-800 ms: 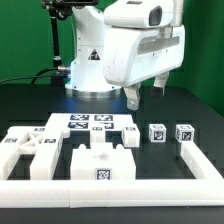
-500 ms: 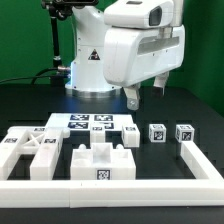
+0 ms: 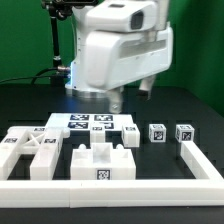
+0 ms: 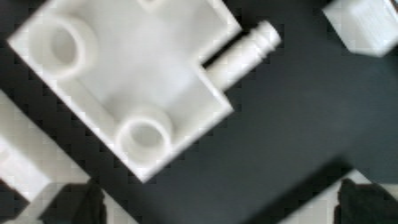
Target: Assemble chair
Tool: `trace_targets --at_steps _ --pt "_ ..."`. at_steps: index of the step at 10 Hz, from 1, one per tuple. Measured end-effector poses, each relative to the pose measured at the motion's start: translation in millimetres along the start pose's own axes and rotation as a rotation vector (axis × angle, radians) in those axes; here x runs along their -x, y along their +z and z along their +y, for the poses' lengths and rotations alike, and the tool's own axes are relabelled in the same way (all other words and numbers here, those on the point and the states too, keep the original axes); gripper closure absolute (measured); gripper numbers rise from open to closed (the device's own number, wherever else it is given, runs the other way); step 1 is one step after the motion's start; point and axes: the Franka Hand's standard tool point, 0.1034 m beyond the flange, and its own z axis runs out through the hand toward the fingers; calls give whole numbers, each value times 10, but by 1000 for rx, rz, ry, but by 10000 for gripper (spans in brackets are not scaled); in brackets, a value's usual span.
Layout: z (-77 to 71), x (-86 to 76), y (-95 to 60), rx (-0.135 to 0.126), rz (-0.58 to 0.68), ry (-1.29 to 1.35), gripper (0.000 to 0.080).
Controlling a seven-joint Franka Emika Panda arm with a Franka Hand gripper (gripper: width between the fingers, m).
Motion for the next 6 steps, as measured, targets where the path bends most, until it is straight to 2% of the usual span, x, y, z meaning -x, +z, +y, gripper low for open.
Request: trace_targets --at_steps 1,3,6 --pt "158 128 75 -2 -6 47 150" --pt "572 356 201 -14 12 205 150" --pt "531 304 209 -27 19 428 150"
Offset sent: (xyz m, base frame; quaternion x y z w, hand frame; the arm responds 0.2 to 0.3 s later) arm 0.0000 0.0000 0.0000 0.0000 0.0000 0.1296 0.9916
